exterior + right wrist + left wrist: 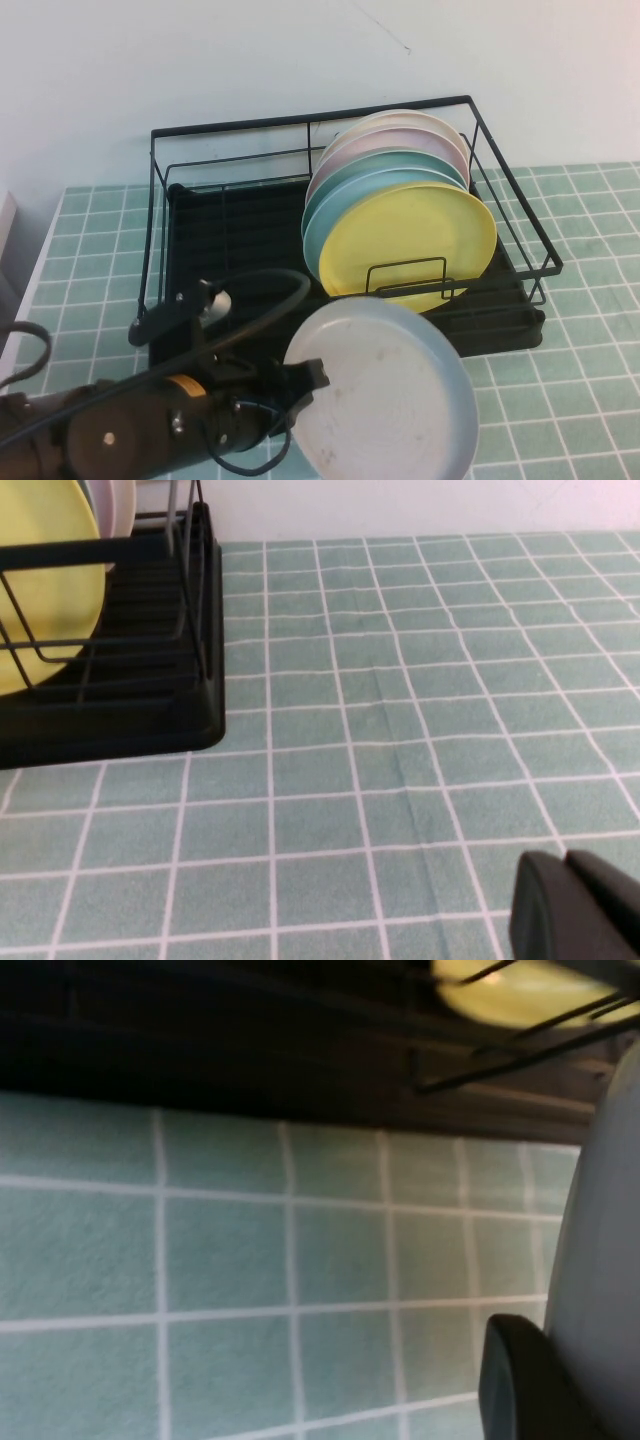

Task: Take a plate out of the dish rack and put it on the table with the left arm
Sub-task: Place the plate from the table

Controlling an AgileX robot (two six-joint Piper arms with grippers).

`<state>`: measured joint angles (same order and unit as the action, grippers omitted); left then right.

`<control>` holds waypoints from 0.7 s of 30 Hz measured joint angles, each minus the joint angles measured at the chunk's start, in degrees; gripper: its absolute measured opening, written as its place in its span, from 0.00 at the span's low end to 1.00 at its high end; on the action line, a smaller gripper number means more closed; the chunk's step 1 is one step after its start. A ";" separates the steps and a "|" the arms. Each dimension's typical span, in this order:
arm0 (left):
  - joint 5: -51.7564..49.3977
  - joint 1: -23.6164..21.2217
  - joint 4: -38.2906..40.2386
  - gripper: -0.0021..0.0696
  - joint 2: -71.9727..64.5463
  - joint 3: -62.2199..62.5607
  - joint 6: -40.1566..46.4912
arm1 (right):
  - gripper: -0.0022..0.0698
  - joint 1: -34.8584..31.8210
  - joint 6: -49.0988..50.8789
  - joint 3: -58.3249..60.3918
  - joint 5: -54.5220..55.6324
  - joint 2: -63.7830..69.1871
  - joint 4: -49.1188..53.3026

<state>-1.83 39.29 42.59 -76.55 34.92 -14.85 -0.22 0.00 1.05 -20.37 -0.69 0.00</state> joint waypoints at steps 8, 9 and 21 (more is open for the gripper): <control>-0.24 0.11 0.16 0.13 -6.70 -0.11 0.57 | 0.03 0.00 0.00 0.00 0.00 0.00 0.00; -0.13 0.11 0.26 0.13 -7.34 -0.11 0.57 | 0.03 0.00 0.00 0.00 0.00 0.00 0.00; 0.25 0.11 -3.89 0.23 -8.86 -0.11 2.88 | 0.03 0.00 0.00 0.00 0.00 0.00 0.00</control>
<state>-1.58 39.40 38.70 -85.41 34.81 -11.97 -0.22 0.00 1.05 -20.37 -0.69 0.00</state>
